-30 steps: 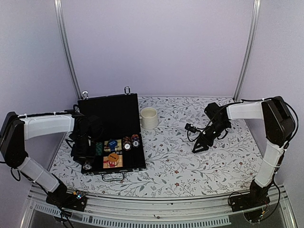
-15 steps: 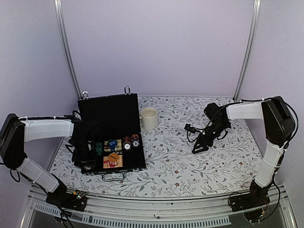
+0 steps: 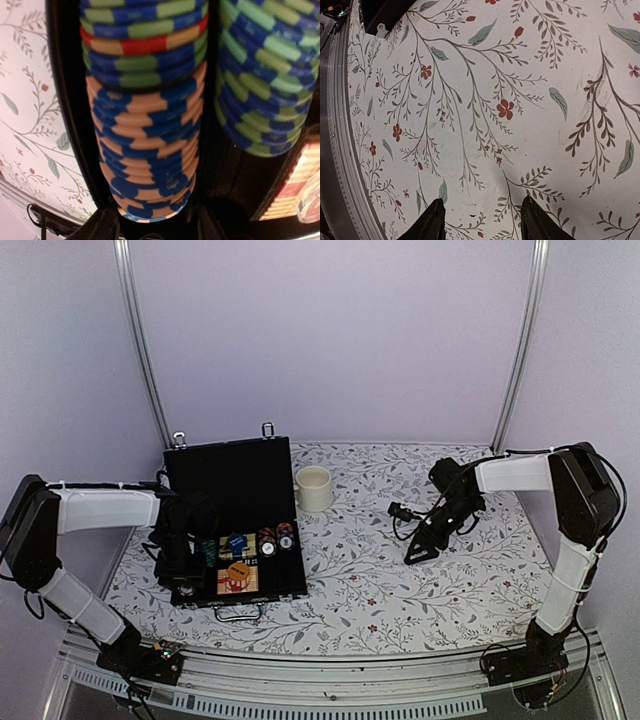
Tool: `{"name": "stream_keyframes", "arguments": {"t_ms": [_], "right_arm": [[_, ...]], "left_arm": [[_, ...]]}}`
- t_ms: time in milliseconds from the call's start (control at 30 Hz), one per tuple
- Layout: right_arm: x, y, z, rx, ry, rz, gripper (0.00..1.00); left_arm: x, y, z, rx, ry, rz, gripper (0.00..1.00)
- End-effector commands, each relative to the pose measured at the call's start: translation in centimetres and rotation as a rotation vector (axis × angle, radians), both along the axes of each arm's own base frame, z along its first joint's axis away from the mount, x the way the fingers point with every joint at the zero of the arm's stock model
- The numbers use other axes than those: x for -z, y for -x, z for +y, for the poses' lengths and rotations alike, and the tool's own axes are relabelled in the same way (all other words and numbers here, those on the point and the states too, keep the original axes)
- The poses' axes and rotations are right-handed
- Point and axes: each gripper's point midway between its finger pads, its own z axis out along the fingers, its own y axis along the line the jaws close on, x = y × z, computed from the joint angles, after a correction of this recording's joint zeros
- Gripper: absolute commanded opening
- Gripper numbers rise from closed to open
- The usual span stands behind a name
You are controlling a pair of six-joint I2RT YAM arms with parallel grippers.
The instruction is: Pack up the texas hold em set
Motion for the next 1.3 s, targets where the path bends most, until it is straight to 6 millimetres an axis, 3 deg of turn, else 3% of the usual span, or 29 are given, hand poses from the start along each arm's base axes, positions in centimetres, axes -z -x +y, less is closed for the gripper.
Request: {"name": "stream_keyframes", "arguments": {"t_ms": [0,167,500,733,967,1267], "right_arm": [[-0.2,0.0,0.6,-0.022,-0.017,0.006,0.44],[0.0,0.1,0.7,-0.024,-0.014,0.013,0.44],[0.1,0.3,0.8,-0.033,-0.010,0.017,0.44],[0.2,0.4,0.9,-0.034,-0.009,0.023,0.44],[0.2,0.6,1.0,-0.043,-0.011,0.023,0.44],[0.1,0.8,1.1,-0.049,-0.011,0.022,0.44]], "left_arm": [[-1.8,-4.6,-1.2,0.000,0.048,-0.190,0.53],[-3.8,-5.5,-1.8,-0.011,0.093,-0.259,0.52],[-3.2,-4.4,-1.0,-0.003,0.039,-0.194,0.51],[-5.8,-3.6,-0.5,-0.014,-0.002,-0.204,0.50],[-4.5,0.3,3.2,-0.074,-0.149,-0.094,0.48],[-3.6,0.9,4.5,-0.096,-0.187,-0.049,0.51]]}}
